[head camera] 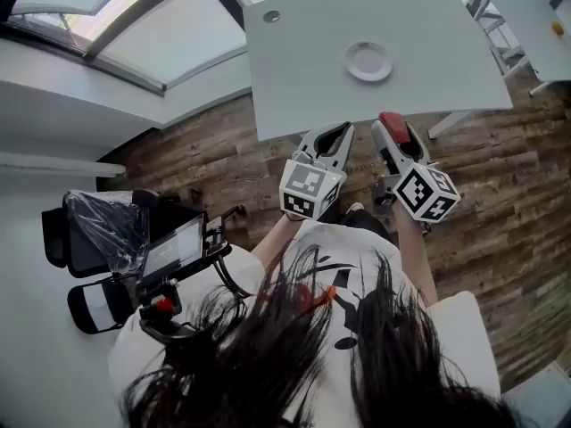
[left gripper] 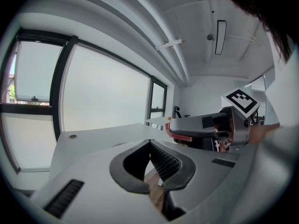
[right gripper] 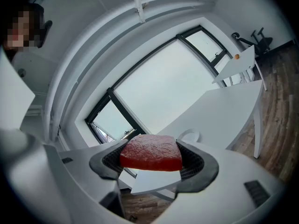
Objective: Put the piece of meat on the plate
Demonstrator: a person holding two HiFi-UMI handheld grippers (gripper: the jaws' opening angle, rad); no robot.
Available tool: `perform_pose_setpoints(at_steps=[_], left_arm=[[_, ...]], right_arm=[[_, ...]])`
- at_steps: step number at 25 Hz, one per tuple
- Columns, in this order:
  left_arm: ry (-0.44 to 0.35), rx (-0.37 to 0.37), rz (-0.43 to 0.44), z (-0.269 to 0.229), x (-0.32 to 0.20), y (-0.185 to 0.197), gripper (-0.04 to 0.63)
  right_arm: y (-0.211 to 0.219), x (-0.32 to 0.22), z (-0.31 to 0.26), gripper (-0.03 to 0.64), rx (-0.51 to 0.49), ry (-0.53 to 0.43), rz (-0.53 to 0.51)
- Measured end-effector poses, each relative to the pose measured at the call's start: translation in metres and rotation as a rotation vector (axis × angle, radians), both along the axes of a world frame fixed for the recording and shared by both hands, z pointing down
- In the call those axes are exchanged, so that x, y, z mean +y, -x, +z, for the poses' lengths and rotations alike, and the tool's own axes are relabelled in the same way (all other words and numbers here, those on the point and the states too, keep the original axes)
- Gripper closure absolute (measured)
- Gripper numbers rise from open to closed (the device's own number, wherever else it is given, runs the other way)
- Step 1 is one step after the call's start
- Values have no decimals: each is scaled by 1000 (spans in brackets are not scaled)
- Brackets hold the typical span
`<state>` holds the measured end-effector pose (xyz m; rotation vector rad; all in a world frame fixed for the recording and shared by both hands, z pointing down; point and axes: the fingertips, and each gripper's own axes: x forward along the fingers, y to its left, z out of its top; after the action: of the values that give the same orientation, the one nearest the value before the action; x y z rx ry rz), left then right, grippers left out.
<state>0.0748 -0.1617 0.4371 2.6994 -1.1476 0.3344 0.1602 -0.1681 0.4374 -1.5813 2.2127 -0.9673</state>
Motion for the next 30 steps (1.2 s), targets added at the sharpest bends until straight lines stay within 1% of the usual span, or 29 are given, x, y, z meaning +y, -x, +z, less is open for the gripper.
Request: perform_pose_setpoints(at_steps=[5, 9, 11, 15, 17, 19, 21, 26, 30], left_arm=[[37, -2, 19, 13, -23, -7, 591], [55, 1, 54, 21, -61, -20, 591], [55, -2, 72, 22, -72, -24, 591], [25, -8, 135, 19, -73, -33, 591], [18, -11, 165, 20, -91, -38, 591], [32, -15, 182, 26, -122, -40, 591], [53, -12, 193, 32, -147, -40, 591], [96, -24, 196, 52, -185, -32, 591], [124, -15, 193, 64, -208, -28, 591]], right_arm=[[-7, -18, 14, 308, -7, 36, 18], [-19, -52, 23, 308, 0, 61, 51], [-24, -63, 24, 308, 3, 62, 65], [-28, -63, 24, 308, 7, 60, 82], [-28, -80, 28, 308, 11, 73, 86], [-29, -110, 35, 308, 19, 95, 92], [-29, -134, 42, 308, 30, 117, 96], [-25, -171, 64, 308, 67, 165, 93], [-23, -195, 89, 308, 129, 215, 67]])
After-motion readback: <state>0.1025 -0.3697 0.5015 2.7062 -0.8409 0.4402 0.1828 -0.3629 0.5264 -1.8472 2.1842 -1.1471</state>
